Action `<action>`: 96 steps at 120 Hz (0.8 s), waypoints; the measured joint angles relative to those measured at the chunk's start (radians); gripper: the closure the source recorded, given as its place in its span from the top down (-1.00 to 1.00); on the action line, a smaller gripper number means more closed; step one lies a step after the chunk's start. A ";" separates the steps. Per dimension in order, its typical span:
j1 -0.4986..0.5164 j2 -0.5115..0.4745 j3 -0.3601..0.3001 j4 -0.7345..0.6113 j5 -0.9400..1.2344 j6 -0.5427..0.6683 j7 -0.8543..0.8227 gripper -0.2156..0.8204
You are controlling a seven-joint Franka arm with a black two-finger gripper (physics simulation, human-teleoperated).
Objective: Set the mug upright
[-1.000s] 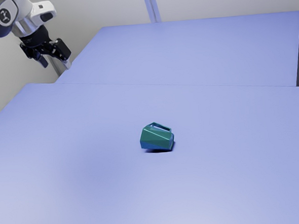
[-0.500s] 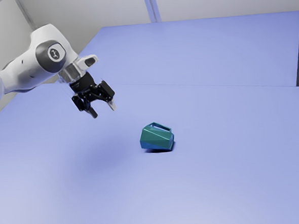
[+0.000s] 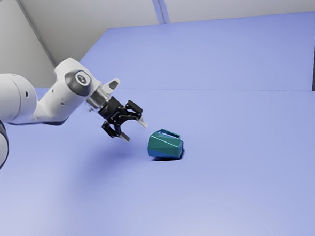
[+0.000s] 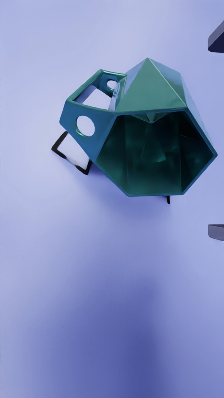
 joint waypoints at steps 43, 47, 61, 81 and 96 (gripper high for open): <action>-0.004 0.068 -0.057 0.000 -0.192 0.041 0.003 0.58; -0.004 0.073 -0.064 0.000 -0.204 0.044 0.003 0.58; -0.005 0.092 -0.079 0.001 -0.238 0.056 0.004 0.58; -0.005 0.102 -0.086 0.003 -0.260 0.064 0.003 0.10; -0.008 0.102 -0.088 0.006 -0.261 0.068 0.001 -0.40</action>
